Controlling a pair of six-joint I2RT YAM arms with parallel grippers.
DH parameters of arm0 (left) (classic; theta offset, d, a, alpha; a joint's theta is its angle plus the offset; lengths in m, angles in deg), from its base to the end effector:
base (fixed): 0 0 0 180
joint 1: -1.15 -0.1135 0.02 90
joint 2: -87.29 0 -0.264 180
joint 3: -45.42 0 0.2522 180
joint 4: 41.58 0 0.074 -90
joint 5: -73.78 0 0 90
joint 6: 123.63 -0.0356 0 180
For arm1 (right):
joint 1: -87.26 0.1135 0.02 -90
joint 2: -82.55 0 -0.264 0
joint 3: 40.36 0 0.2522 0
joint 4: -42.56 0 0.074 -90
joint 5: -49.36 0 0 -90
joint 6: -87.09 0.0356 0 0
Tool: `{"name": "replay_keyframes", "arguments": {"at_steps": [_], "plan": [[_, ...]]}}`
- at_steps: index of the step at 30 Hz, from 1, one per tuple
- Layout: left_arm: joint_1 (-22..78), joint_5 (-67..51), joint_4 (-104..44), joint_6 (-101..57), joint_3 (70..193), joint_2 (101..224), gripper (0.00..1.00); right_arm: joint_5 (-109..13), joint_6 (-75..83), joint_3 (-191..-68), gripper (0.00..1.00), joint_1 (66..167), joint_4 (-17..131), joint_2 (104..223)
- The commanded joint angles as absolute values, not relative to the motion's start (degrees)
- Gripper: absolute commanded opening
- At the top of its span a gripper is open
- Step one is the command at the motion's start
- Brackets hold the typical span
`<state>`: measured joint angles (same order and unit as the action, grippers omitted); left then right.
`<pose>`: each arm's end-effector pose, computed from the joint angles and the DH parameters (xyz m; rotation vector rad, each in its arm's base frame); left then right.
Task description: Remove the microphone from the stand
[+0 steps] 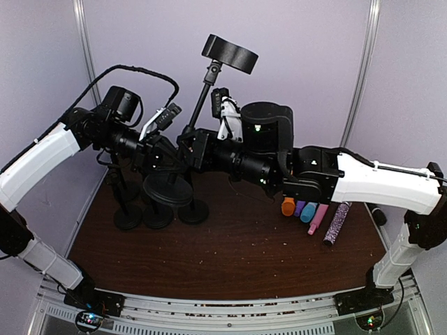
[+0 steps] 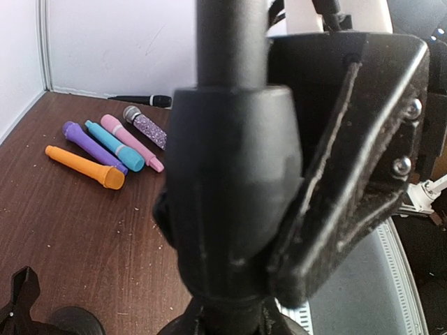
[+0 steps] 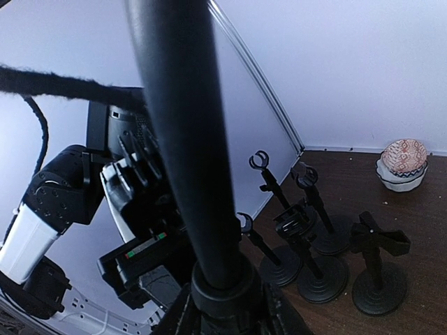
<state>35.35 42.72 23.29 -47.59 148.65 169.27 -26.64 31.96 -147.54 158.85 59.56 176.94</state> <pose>0.2186 -0.1855 0.4026 1.3649 1.7667 -1.3704 0.1327 0.3715 0.4246 -0.3674 1.7506 1.1921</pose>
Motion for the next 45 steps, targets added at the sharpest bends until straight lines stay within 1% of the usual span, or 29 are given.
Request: {"name": "replay_keyframes", "arguments": {"at_steps": [1, 4, 6, 7, 10, 12, 15, 17, 20, 21, 24, 25, 30, 34, 37, 40, 42, 44, 45], "plan": [[35.2, 44.8, 20.5, -50.1, 148.4, 166.7, 0.00, -26.0, 32.9, -149.9, 0.34, 158.6, 58.0, 178.2], [35.2, 44.7, 20.5, -50.2, 148.2, 166.5, 0.00, -26.1, 33.5, -150.0, 0.37, 158.5, 57.8, 178.4], [35.2, 44.6, 20.7, -50.4, 148.0, 166.4, 0.00, -26.1, 33.7, -149.9, 0.37, 158.4, 57.7, 178.5], [35.2, 44.5, 20.9, -50.6, 148.0, 166.3, 0.00, -26.1, 33.8, -150.0, 0.35, 158.4, 57.5, 178.5], [35.2, 44.5, 21.0, -50.7, 147.8, 166.1, 0.00, -25.9, 34.1, -150.2, 0.22, 158.3, 57.6, 178.5], [35.2, 44.4, 21.0, -50.7, 147.5, 165.9, 0.00, -25.9, 34.3, -150.0, 0.17, 158.2, 57.3, 178.2], [35.2, 44.5, 21.1, -50.9, 147.2, 165.7, 0.00, -27.0, 34.2, -149.5, 0.06, 158.0, 56.0, 177.9], [35.2, 45.4, 21.2, -50.8, 147.3, 165.8, 0.00, -29.8, 34.0, -147.7, 0.00, 157.8, 52.2, 177.3], [35.2, 49.0, 21.2, -49.8, 147.7, 166.0, 0.00, -37.8, 33.7, -143.6, 0.00, 156.9, 43.2, 176.0], [35.2, 50.6, 21.2, -49.4, 147.9, 166.0, 0.00, -41.8, 33.9, -141.9, 0.00, 156.5, 36.9, 175.4], [35.2, 59.2, 21.3, -47.2, 148.5, 166.5, 0.00, -54.5, 35.3, -136.6, 0.00, 155.7, 22.2, 174.3], [35.3, 62.0, 21.4, -46.6, 148.9, 166.5, 0.00, -57.5, 35.8, -135.9, 0.00, 155.5, 19.6, 174.1], [35.5, 68.3, 21.4, -44.8, 150.3, 166.9, 0.00, -69.9, 38.6, -135.6, 0.00, 154.5, 11.4, 174.4], [35.9, 70.6, 21.5, -44.1, 149.6, 166.8, 0.00, -77.2, 43.5, -136.3, 0.00, 154.0, 3.3, 175.5], [36.0, 72.2, 21.4, -43.8, 149.6, 166.7, 0.00, -84.8, 50.2, -140.3, 0.00, 153.6, -1.5, 178.8], [36.0, 72.4, 21.4, -43.9, 149.9, 166.7, 0.00, -89.5, 55.9, -143.3, 0.00, 153.5, -5.0, 181.6], [36.0, 72.3, 21.4, -44.1, 149.9, 166.8, 0.00, -89.4, 56.7, -143.3, 0.06, 153.0, -4.8, 182.0], [36.0, 71.8, 21.3, -44.3, 150.2, 166.9, 0.00, -86.1, 53.6, -140.6, 0.16, 152.3, 0.3, 180.6], [36.0, 71.3, 21.2, -44.3, 150.6, 166.9, 0.00, -82.6, 50.1, -139.3, 0.36, 151.9, 5.3, 178.6]]}}
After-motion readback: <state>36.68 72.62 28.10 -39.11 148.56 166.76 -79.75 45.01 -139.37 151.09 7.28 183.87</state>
